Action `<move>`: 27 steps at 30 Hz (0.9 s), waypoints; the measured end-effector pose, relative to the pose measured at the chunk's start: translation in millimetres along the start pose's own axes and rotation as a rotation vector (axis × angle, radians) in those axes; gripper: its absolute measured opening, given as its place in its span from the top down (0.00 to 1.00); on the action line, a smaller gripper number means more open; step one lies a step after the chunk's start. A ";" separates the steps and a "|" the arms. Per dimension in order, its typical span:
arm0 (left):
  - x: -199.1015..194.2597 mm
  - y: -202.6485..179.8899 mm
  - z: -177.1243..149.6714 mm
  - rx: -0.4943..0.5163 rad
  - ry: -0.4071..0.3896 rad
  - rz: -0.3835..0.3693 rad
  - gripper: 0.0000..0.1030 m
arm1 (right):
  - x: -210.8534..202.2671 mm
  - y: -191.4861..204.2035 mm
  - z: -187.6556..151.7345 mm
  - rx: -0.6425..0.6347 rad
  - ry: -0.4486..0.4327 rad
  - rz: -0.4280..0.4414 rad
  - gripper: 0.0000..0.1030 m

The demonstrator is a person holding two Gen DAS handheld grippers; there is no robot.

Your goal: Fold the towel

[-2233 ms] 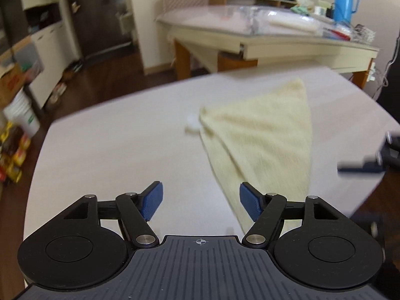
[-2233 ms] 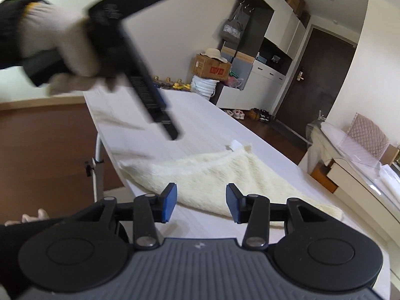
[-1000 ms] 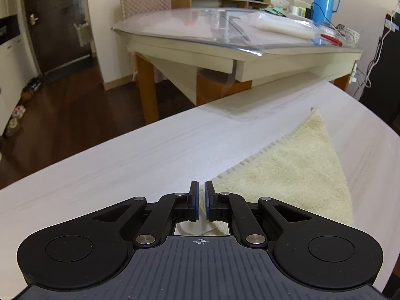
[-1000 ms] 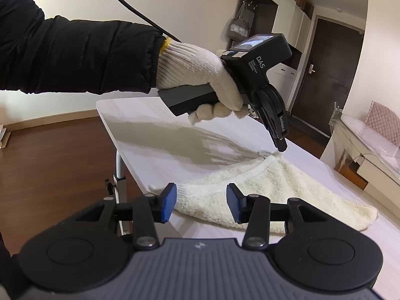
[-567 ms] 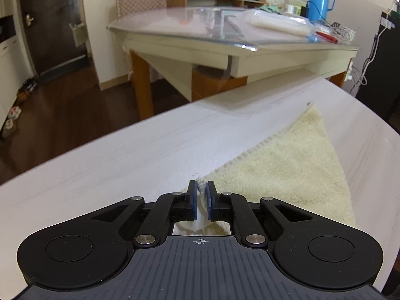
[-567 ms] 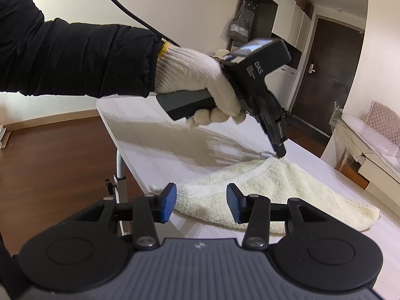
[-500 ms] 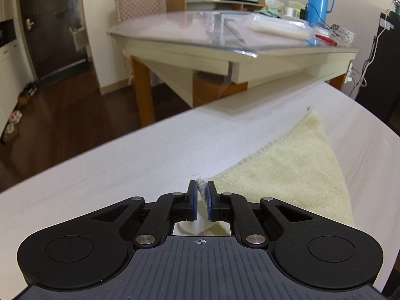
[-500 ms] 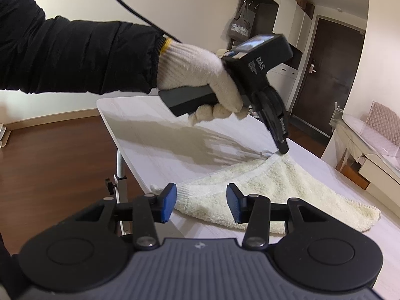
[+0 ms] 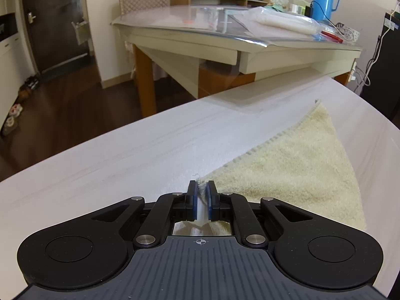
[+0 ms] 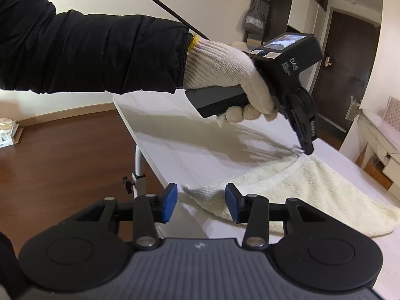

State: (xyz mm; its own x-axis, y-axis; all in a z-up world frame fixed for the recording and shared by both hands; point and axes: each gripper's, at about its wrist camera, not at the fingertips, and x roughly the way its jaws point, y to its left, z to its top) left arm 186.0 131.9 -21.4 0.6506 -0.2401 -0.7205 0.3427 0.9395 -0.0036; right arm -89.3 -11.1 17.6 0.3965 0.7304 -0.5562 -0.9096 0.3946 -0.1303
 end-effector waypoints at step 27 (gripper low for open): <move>-62.0 -1.0 -33.7 0.028 -0.009 -0.073 0.85 | -62.4 -23.9 -9.2 0.018 0.028 0.174 0.92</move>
State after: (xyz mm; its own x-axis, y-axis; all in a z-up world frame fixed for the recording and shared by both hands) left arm 122.4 154.1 -0.1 0.6295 -0.3098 -0.7126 0.4079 0.9123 -0.0363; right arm -93.4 -71.2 47.9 0.2291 0.7732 -0.5914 -0.9618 0.2732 -0.0153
